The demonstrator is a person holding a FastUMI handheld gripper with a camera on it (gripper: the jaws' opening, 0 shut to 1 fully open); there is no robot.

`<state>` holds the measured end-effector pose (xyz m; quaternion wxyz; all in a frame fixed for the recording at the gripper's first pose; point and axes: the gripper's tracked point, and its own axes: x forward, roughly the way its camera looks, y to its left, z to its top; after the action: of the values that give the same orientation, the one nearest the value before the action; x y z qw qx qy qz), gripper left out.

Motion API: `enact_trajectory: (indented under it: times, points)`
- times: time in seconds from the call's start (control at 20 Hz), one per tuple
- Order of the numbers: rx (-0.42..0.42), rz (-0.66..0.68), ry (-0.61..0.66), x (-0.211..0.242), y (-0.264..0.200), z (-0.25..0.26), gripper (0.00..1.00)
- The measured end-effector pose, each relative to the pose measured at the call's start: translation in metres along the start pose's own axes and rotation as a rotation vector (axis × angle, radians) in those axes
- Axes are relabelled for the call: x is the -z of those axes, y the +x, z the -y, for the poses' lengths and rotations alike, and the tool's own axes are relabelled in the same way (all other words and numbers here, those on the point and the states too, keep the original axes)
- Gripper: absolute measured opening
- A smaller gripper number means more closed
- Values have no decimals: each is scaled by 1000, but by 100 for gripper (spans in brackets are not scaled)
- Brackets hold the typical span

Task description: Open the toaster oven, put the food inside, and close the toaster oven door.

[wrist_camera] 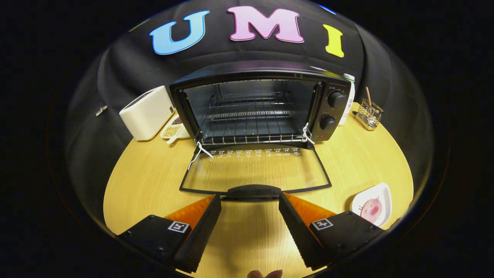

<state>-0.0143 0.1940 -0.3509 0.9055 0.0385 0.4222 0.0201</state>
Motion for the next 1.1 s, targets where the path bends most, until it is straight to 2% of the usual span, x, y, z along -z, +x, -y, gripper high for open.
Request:
enact_trajectory:
  times: [0.1, 0.25, 0.5, 0.8, 1.1]
  points:
    - [-24, -8, 2, 0, -8, 1, 99]
    - [-112, -31, -11, -5, -27, 1, 98]
    - [-177, -60, 15, -25, -71, 52, 99]
    - [-118, -201, 36, -18, -105, 153, 99]
    - [-58, -350, 39, -3, -104, 250, 99]
